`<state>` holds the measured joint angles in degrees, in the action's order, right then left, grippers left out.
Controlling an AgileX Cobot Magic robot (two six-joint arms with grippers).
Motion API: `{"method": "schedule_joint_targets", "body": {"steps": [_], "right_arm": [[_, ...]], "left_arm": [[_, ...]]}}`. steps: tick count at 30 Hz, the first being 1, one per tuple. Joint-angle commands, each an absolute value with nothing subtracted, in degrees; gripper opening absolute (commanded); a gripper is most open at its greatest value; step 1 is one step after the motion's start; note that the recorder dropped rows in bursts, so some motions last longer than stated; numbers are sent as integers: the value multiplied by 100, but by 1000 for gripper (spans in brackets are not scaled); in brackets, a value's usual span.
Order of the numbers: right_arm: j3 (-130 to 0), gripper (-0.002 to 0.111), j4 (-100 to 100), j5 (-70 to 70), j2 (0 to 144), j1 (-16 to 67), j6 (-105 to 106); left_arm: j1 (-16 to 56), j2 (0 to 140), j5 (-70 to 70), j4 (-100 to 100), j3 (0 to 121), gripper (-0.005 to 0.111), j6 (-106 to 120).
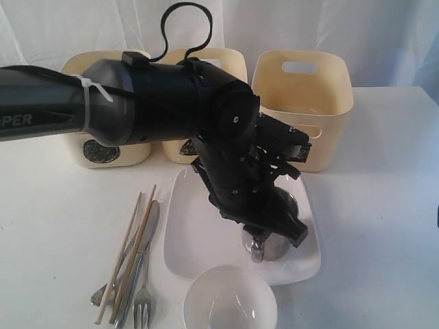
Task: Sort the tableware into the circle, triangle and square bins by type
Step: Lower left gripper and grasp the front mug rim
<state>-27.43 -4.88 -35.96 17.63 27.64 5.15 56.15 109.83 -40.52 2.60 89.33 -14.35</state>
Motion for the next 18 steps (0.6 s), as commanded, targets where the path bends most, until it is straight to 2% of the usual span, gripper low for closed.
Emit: {"method": "schedule_joint_targets", "body": {"steps": [1, 12, 18], "right_arm": [[-2723, 0, -411, -3620, 1734, 2730, 476], [-2723, 0, -376, -3620, 1734, 2730, 476], [-2723, 0, -366, -3620, 1734, 2730, 476]], "left_arm": [[5668, 10844, -4319, 89, 8877, 50, -1354], [5668, 10654, -4370, 89, 8877, 50, -1728], [5668, 10654, -4289, 758, 8877, 50, -667]]}}
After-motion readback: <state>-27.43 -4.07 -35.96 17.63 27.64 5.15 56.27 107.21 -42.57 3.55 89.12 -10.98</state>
